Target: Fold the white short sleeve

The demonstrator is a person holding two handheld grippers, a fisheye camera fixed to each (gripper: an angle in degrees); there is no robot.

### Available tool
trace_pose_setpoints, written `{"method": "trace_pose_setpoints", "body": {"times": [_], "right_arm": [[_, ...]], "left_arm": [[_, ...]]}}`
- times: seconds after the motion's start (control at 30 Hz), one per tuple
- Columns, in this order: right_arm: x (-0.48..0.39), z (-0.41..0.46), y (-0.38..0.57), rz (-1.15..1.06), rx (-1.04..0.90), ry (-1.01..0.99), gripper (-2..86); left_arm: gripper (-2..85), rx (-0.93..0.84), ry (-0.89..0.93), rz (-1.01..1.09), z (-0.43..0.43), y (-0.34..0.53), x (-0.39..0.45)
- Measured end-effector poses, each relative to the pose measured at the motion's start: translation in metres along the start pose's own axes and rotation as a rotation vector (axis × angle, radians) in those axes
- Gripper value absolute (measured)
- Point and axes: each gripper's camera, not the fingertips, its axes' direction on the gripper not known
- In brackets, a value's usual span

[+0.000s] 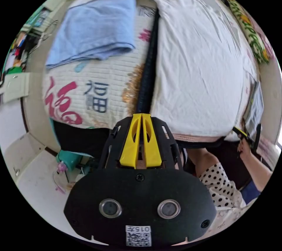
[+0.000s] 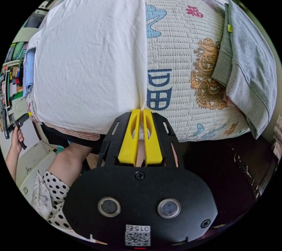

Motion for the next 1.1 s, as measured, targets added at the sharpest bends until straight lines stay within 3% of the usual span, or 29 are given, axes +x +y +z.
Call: {"method": "trace_pose_setpoints", "body": {"times": [0.1, 0.2, 0.3, 0.37, 0.47, 0.57, 0.73, 0.83, 1.1], "right_arm": [[0.004, -0.013, 0.009, 0.003, 0.012, -0.062, 0.9], [0.006, -0.025, 0.018, -0.005, 0.023, -0.113, 1.5], [0.014, -0.039, 0.023, 0.016, 0.002, -0.206, 2.9], [0.030, -0.060, 0.031, 0.012, 0.001, -0.335, 4.2], [0.073, -0.116, 0.052, 0.062, 0.151, -0.436, 4.9], [0.145, -0.187, 0.058, 0.213, 0.352, -0.510, 6.9], [0.264, -0.279, 0.001, 0.470, 0.600, -0.486, 10.3], [0.324, -0.297, -0.062, 0.562, 0.703, -0.635, 11.2], [0.387, -0.234, -0.199, 0.813, 0.516, -0.815, 13.2]], "left_arm": [[3.1, 0.121, -0.066, -0.101, -0.029, 0.000, -0.033], [5.4, 0.207, -0.069, 0.043, -0.044, -0.031, -0.004], [6.5, 0.236, 0.025, 0.254, -0.031, -0.083, 0.071], [6.9, 0.209, 0.191, 0.448, -0.007, -0.119, 0.146], [7.5, 0.180, 0.269, 0.570, 0.030, -0.144, 0.230], [8.0, 0.127, 0.205, 0.648, 0.076, -0.155, 0.287], [7.8, 0.041, 0.107, 0.655, 0.135, -0.159, 0.304], [6.9, 0.079, 0.044, 0.656, 0.137, -0.156, 0.291], [5.3, 0.043, -0.063, 0.681, 0.123, -0.174, 0.271]]}}
